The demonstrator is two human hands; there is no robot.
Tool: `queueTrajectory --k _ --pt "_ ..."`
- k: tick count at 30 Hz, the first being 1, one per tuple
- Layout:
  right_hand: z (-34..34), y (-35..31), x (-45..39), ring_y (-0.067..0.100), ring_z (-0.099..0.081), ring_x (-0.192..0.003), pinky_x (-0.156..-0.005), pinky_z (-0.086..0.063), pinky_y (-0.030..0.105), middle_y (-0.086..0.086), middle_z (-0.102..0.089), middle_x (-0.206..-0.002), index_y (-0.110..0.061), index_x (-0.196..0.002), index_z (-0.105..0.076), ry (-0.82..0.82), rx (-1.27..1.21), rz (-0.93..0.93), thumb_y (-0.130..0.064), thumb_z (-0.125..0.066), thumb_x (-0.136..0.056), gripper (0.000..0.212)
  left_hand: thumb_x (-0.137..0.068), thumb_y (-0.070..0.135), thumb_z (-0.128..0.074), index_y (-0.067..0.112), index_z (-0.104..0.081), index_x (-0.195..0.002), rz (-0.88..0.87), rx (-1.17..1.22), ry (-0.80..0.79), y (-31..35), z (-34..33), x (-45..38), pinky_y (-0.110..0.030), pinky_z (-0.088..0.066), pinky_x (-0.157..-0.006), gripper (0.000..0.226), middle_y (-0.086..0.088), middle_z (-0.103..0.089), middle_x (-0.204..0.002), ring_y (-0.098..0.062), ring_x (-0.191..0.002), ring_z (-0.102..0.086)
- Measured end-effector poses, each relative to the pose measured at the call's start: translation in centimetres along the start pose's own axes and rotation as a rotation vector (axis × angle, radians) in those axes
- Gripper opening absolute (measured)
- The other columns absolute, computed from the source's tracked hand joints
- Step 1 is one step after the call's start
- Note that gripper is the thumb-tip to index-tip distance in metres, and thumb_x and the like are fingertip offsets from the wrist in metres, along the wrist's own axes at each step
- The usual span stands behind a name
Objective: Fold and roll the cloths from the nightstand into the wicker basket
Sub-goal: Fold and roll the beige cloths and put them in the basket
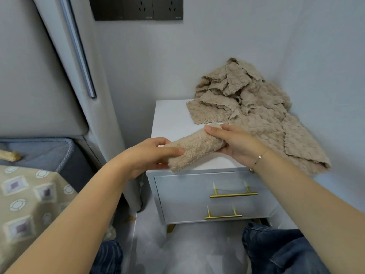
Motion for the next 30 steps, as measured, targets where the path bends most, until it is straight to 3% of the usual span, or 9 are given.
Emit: queueTrajectory --k 4,9,17,22,26,28,30 --pt "0.9 -1.0 3.4 0.017 -0.069 -0.095 -0.081 -0.057 0.027 0.011 -0.071 -0.106 0.004 -0.123 -0.057 0.149 -0.187 0.118 -0.021 -0.070 -0.085 0.047 -0.075 0.020 -0.078 0.003 -0.060 -0.109 -0.045 0.142 -0.063 1.1 -3.0 1.2 -0.029 -0.057 -0.083 0.043 -0.011 -0.070 -0.101 -0.018 -0.089 -0.066" --pt "1.7 -1.5 9.2 0.019 -0.067 -0.106 -0.094 -0.053 0.034 0.009 -0.071 -0.110 -0.007 -0.115 -0.061 0.191 -0.528 0.151 -0.014 -0.064 -0.089 0.028 -0.078 0.016 -0.077 0.011 -0.062 -0.108 -0.195 0.207 -0.016 3.1 -7.9 3.3 -0.033 -0.059 -0.080 0.035 -0.012 -0.073 -0.097 -0.021 -0.084 -0.070" --pt "4.2 1.3 17.9 0.018 -0.070 -0.099 -0.086 -0.057 0.038 0.003 -0.073 -0.107 -0.015 -0.120 -0.063 0.448 -0.508 0.198 -0.031 -0.066 -0.086 0.038 -0.080 0.016 -0.076 0.010 -0.072 -0.093 -0.319 0.049 -0.154 3.1 -15.3 8.0 -0.034 -0.061 -0.076 0.015 -0.010 -0.072 -0.080 -0.018 -0.075 -0.067" --pt "5.9 3.2 22.9 0.015 -0.070 -0.095 -0.070 -0.058 0.030 -0.001 -0.074 -0.105 -0.016 -0.118 -0.066 0.599 -0.505 0.214 -0.033 -0.067 -0.086 0.036 -0.077 0.024 -0.077 0.010 -0.074 -0.094 -0.329 -0.122 -0.276 2.5 -19.3 10.5 -0.025 -0.056 -0.070 0.022 -0.022 -0.070 -0.096 -0.015 -0.074 -0.062" --pt "7.1 5.2 27.3 0.013 -0.072 -0.085 -0.061 -0.057 0.026 0.003 -0.074 -0.100 -0.014 -0.111 -0.067 0.756 -0.556 0.232 -0.027 -0.068 -0.087 0.028 -0.069 0.041 -0.074 0.014 -0.074 -0.096 -0.295 -0.189 -0.417 1.6 -22.7 12.5 -0.019 -0.053 -0.067 0.038 -0.014 -0.065 -0.084 -0.013 -0.074 -0.058" --pt "8.4 6.6 29.8 0.013 -0.072 -0.087 -0.062 -0.057 0.026 0.003 -0.074 -0.102 -0.015 -0.112 -0.067 0.861 -0.570 0.247 -0.027 -0.068 -0.087 0.027 -0.071 0.048 -0.069 0.022 -0.074 -0.096 -0.299 -0.238 -0.485 1.0 -25.0 13.2 -0.021 -0.054 -0.072 0.036 -0.009 -0.064 -0.082 -0.013 -0.077 -0.060" --pt "9.8 7.9 32.2 0.012 -0.071 -0.089 -0.061 -0.056 0.025 0.001 -0.074 -0.102 -0.016 -0.113 -0.066 0.942 -0.580 0.260 -0.028 -0.068 -0.087 0.028 -0.076 0.055 -0.062 0.027 -0.073 -0.101 -0.303 -0.298 -0.536 0.3 -27.3 13.5 -0.024 -0.056 -0.079 0.039 -0.010 -0.069 -0.094 -0.013 -0.087 -0.065"
Point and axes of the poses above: each hand's wrist, its own x-axis away from the middle knuckle, its own z-axis out of the back of the hand, y = z × x, the point moved 1 cm from there along -x, towards the middle knuckle
